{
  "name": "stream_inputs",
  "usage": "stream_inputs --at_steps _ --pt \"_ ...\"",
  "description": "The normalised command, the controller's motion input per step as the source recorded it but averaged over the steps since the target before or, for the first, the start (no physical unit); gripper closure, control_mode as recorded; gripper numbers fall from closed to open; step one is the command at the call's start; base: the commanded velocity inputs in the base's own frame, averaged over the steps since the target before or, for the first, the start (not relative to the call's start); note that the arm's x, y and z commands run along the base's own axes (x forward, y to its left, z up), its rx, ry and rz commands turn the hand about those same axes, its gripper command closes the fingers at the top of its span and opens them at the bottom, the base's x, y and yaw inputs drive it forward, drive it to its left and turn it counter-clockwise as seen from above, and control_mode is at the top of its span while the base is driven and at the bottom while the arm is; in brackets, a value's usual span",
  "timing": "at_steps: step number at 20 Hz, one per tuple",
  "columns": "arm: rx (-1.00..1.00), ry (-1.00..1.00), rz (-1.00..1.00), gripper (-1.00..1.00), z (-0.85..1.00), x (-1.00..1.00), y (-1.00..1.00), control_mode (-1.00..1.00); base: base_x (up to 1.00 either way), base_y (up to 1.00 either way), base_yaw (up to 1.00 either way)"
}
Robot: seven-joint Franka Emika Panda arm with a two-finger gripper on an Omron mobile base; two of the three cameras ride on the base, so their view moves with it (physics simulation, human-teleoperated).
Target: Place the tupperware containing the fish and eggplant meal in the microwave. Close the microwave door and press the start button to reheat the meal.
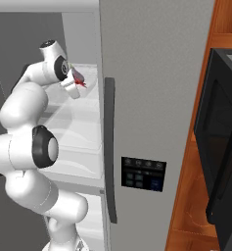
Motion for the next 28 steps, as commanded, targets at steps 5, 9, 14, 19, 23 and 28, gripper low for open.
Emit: stream_inputs --at_steps 5,9,14,19,23,28 --pt "0.0 -0.01 0.0 1.0 -0.02 -0.02 0.0 -1.0 0.0 0.0 0.0" --pt "0.0 -0.01 0.0 1.0 -0.02 -0.51 0.0 -1.0 0.0 0.0 0.0" --pt "0.0 -0.03 0.0 1.0 0.0 -0.97 -0.05 -1.0 0.0 0.0 0.0" --pt "0.0 -0.1 0.0 1.0 0.0 -0.98 -0.01 -1.0 0.0 0.0 0.0" --pt "0.0 -0.1 0.0 1.0 0.04 -0.66 -0.08 -1.0 0.0 0.0 0.0" --pt "0.0 -0.15 0.0 1.0 0.13 -0.66 -0.04 -1.0 0.0 0.0 0.0"
